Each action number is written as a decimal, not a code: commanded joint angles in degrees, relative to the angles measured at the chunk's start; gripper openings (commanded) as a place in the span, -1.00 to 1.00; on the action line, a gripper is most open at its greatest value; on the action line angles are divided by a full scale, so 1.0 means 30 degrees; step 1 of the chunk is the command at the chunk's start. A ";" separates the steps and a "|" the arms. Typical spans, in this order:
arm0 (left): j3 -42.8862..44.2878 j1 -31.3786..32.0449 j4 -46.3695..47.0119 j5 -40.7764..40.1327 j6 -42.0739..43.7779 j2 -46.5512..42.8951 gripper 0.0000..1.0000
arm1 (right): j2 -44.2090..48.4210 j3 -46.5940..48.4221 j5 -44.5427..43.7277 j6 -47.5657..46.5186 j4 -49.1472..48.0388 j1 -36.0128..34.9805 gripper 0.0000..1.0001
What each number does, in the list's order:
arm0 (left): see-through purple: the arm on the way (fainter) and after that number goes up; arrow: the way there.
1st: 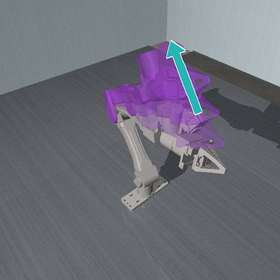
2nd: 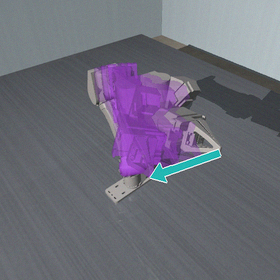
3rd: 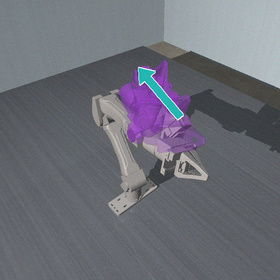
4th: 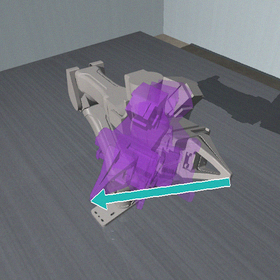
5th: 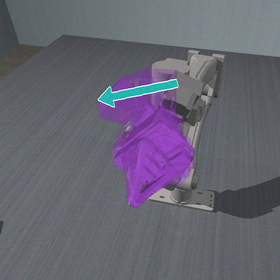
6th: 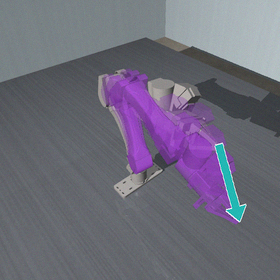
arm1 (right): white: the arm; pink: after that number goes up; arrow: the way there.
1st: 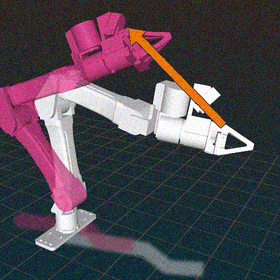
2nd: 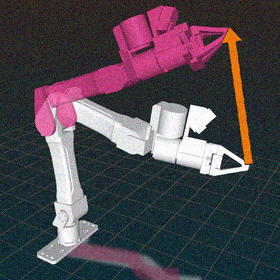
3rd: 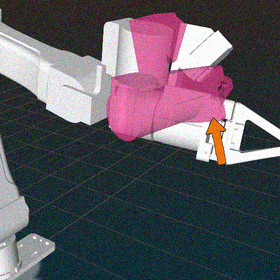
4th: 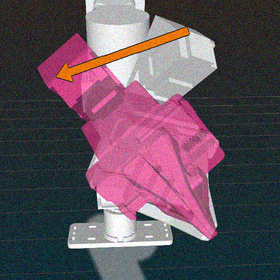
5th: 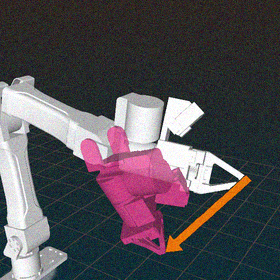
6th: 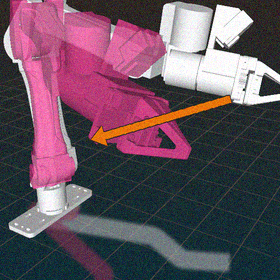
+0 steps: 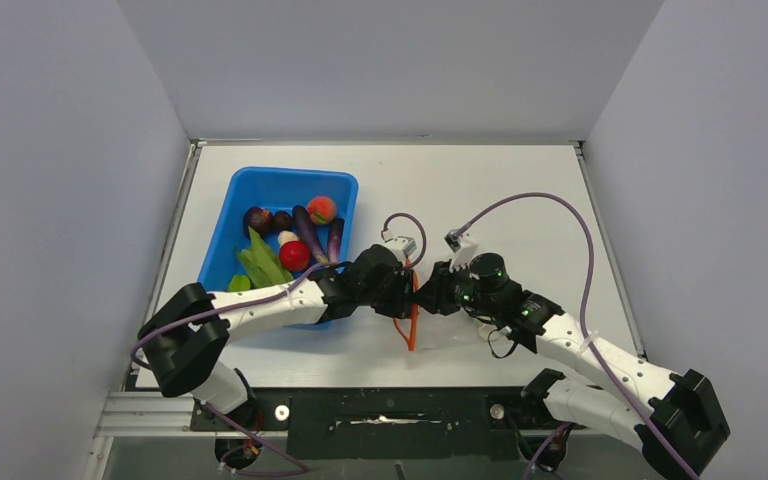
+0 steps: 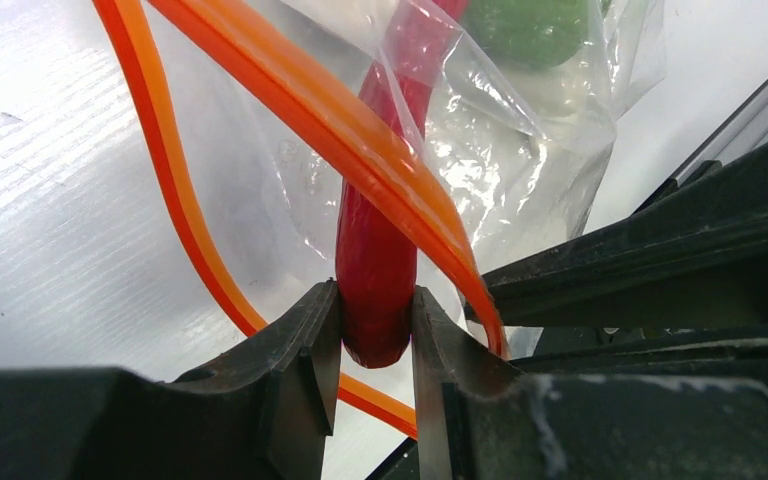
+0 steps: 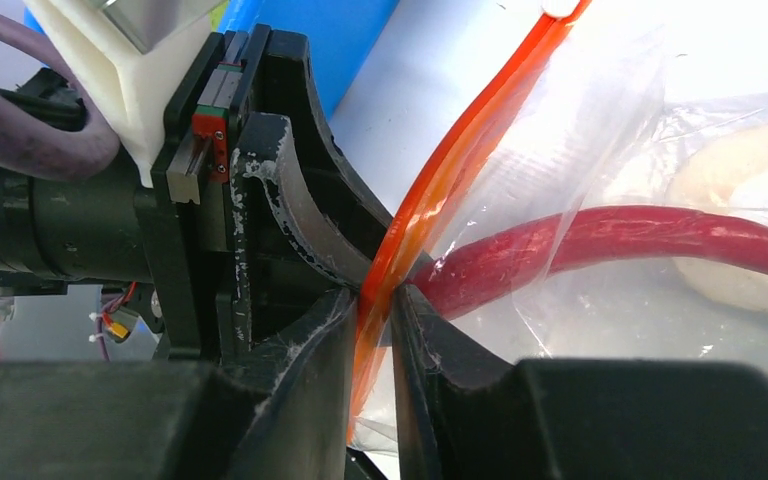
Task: Open the zip-top bag and remove the fake food
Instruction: Pick up the fake vegetable from the zipper food storage bag.
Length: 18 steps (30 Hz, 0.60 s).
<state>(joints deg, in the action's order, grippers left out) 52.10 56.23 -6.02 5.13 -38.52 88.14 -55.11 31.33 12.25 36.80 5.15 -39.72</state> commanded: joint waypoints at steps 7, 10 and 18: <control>0.0037 0.0066 0.2020 0.0341 -0.0294 -0.1142 -0.98 | -0.0373 0.0823 -0.0989 -0.0400 -0.0605 0.0029 -0.92; 0.0081 0.0066 0.1519 -0.0052 -0.0147 -0.1346 -0.99 | -0.0040 0.0946 -0.2072 -0.0400 0.0011 0.0050 -1.00; -0.1634 0.0010 0.0344 -0.0885 0.0037 -0.3155 -1.00 | 0.2466 0.0324 -0.6095 0.0290 0.1916 0.0554 -1.00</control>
<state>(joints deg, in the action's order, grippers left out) 48.66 56.29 -5.37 2.81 -38.79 82.61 -52.49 31.51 2.15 36.91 10.46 -39.29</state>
